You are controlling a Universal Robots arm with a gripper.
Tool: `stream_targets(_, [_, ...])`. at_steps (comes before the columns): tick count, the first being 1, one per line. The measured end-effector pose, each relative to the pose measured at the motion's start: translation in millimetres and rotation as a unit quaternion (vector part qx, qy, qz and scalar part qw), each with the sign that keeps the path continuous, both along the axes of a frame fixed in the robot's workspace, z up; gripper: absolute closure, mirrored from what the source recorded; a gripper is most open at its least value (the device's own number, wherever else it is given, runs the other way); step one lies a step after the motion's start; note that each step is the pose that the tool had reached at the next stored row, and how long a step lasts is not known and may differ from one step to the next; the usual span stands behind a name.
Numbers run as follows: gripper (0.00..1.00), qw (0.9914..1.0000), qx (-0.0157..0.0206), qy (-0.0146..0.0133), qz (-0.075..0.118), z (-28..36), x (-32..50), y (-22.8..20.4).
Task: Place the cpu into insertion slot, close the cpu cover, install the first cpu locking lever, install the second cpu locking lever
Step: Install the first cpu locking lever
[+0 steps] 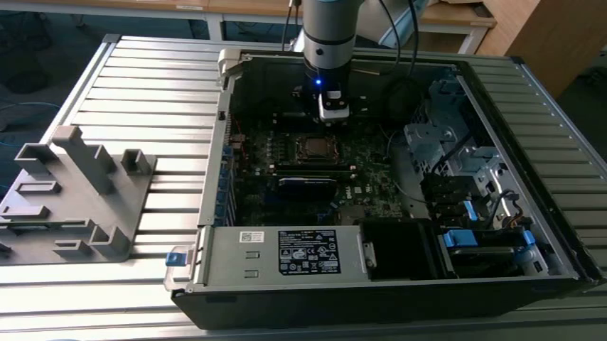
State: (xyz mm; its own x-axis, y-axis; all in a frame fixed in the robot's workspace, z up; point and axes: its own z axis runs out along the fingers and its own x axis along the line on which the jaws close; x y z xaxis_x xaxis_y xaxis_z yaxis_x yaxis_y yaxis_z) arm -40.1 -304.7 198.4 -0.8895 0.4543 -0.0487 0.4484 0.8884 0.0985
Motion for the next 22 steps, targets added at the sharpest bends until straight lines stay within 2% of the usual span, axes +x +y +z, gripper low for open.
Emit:
stream_targets(2, [0.89, 1.00000, -0.0027, -0.0002, 0.000, -0.2, 0.0, 0.0])
stream_targets(7, [0.89, 1.00000, -0.0028, -0.0003, 0.000, -0.3, 0.0, 0.0])
stream_targets(11, [0.89, 1.00000, -0.0028, -0.0003, 0.000, 4.2, 0.0, 0.0])
stream_targets(13, [0.89, 1.00000, -0.0028, -0.0004, 0.000, 4.4, 0.0, 0.4])
stream_targets(14, [0.89, 1.00000, -0.0028, -0.0009, 0.000, 4.4, -0.1, 0.4])
stream_targets(16, [0.89, 0.99999, -0.0018, -0.0042, 0.000, 4.4, -0.6, 0.5])
stream_targets(20, [0.89, 0.99994, 0.0040, -0.0099, -0.001, 4.5, -1.8, 0.6])
stream_targets(22, [0.89, 0.99991, 0.0065, -0.0113, -0.001, 4.4, -2.5, 0.7])
